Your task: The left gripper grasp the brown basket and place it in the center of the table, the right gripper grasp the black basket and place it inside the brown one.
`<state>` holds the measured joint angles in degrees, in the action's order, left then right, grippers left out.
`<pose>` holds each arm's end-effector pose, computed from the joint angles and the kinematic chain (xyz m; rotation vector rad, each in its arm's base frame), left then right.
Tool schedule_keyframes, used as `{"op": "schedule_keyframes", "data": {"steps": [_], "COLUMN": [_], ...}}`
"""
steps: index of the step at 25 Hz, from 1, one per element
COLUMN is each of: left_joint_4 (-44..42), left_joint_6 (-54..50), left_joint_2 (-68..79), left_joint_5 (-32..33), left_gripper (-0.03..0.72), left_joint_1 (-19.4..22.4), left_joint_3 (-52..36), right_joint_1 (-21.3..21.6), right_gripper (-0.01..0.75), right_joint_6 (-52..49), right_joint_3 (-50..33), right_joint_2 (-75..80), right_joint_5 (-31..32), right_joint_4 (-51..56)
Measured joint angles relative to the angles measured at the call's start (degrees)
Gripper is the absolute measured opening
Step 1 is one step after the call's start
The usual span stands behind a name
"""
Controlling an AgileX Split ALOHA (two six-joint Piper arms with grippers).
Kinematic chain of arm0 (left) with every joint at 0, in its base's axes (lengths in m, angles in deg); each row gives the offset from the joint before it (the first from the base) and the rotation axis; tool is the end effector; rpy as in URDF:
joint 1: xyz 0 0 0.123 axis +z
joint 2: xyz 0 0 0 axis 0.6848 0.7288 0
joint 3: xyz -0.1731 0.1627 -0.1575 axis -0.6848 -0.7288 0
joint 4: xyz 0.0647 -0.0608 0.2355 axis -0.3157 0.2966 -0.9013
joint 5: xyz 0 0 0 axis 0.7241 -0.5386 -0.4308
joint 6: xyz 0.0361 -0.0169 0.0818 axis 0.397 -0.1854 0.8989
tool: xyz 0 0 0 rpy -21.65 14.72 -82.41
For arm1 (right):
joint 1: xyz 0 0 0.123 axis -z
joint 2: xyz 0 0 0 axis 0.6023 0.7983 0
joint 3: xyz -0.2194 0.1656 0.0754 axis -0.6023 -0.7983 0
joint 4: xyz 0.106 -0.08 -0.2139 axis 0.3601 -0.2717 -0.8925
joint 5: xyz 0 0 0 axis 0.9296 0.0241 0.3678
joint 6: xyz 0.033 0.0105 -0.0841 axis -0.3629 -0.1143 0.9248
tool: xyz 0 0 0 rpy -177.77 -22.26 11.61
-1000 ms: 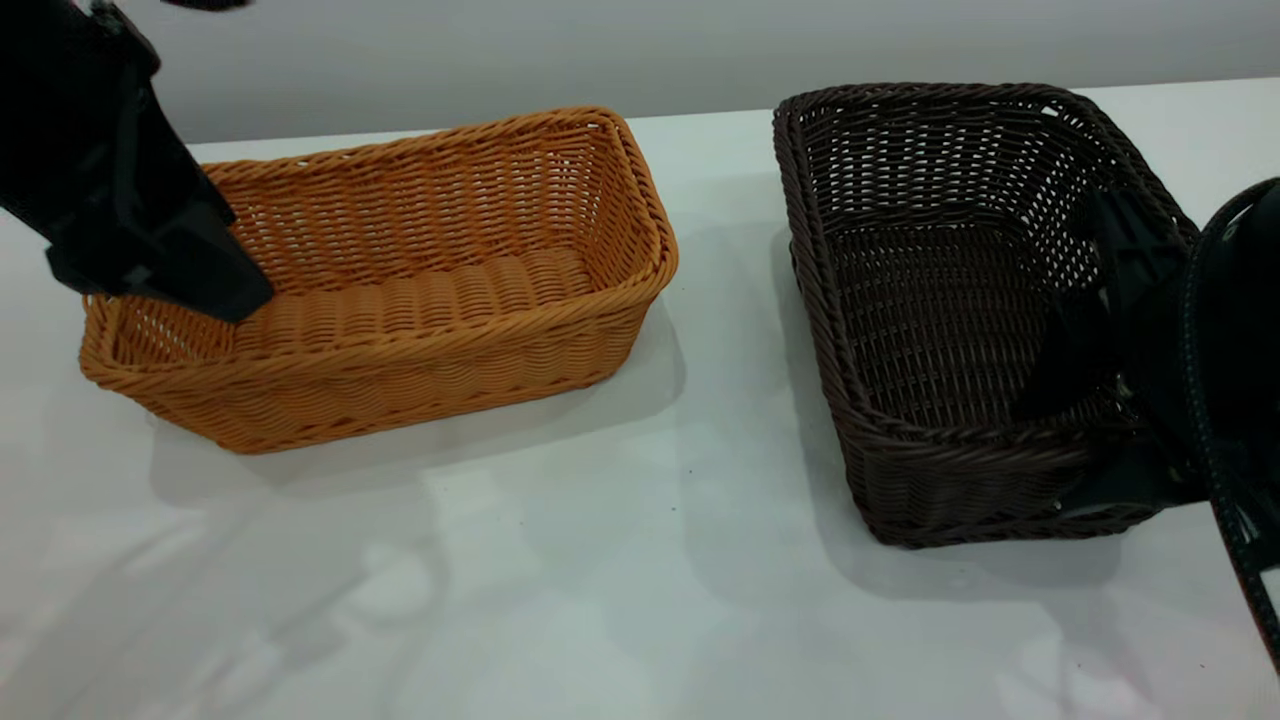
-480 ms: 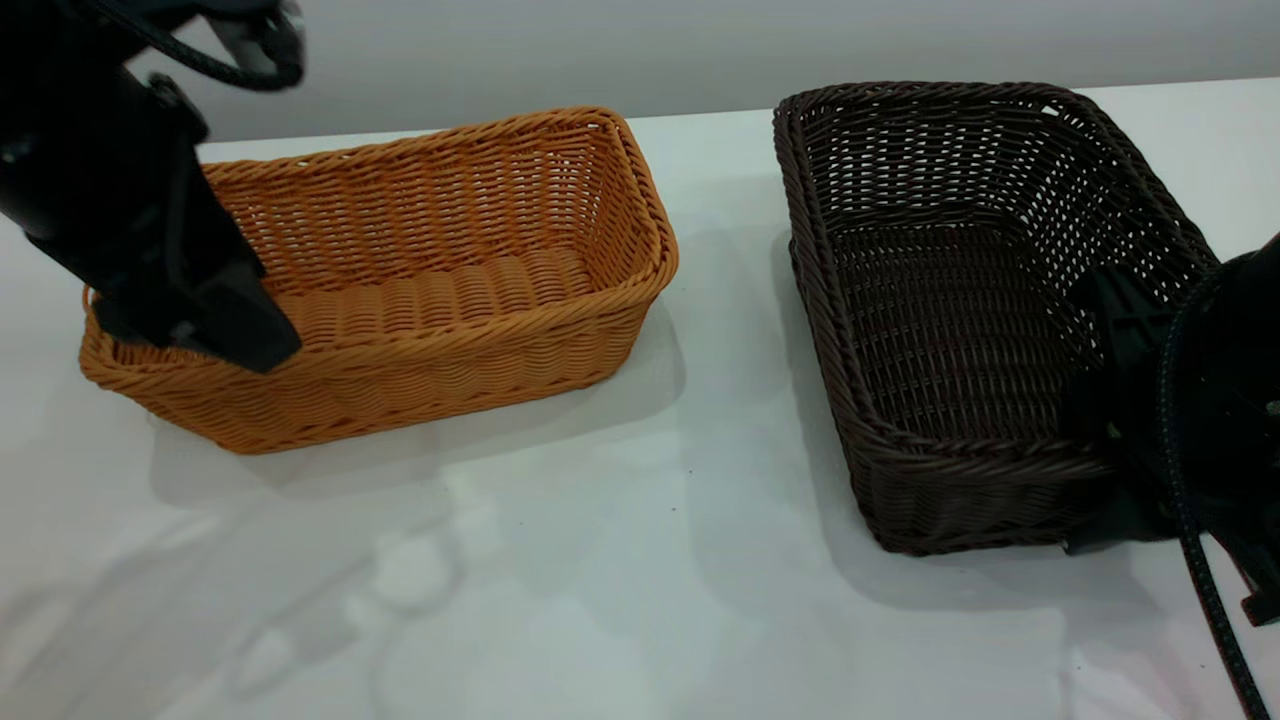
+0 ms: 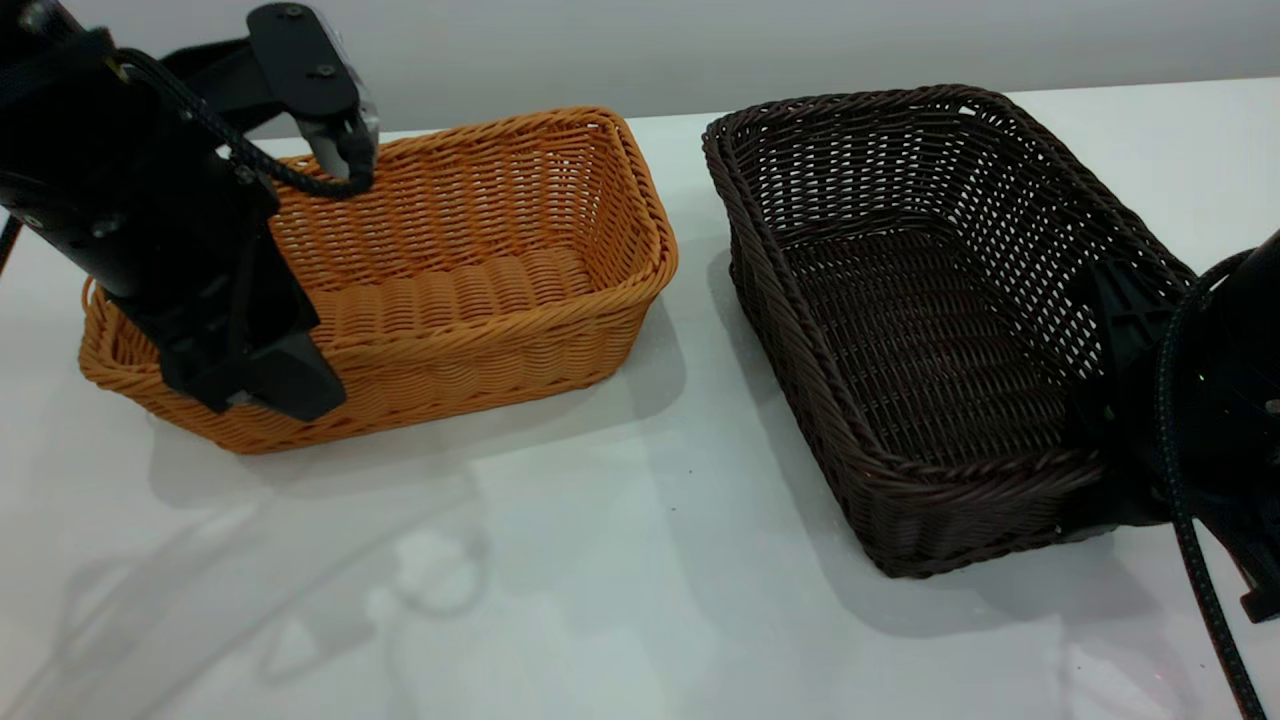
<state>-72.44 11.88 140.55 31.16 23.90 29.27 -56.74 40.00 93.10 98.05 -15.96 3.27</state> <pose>0.2825 -0.1067 0.1422 1.5390 2.3155 0.0113 0.2377 0.0944 0.0742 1.8924 2.3486 0.4935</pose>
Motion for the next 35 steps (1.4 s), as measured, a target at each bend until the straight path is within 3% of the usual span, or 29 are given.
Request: {"op": "schedule_keyframes", "data": {"steps": [20,24,30,35], "left_joint_4": [-0.14,-0.10,-0.24,0.16], "left_joint_6": [2.40,2.40,2.74,5.31], "left_joint_2": [6.94,8.18,10.64,11.92], "left_joint_5": [-9.32,-11.94,-16.09,-15.15], "left_gripper": [0.399,0.333,0.099,0.102], "left_joint_1": [0.00,0.00,0.00,0.06], "left_joint_3": [0.00,0.00,0.09,0.16], "right_joint_1": [0.00,0.00,0.25,0.25], "right_gripper": [0.121,0.121,0.121,0.121], "right_joint_6": [-0.19,0.62,0.89,0.89], "right_joint_3": [0.00,0.00,0.00,0.00], "right_joint_2": [0.00,0.00,0.05,-0.01], "right_joint_5": [-1.56,-2.66,-3.41,-3.56], "right_joint_4": [1.94,1.72,1.58,1.58]}}
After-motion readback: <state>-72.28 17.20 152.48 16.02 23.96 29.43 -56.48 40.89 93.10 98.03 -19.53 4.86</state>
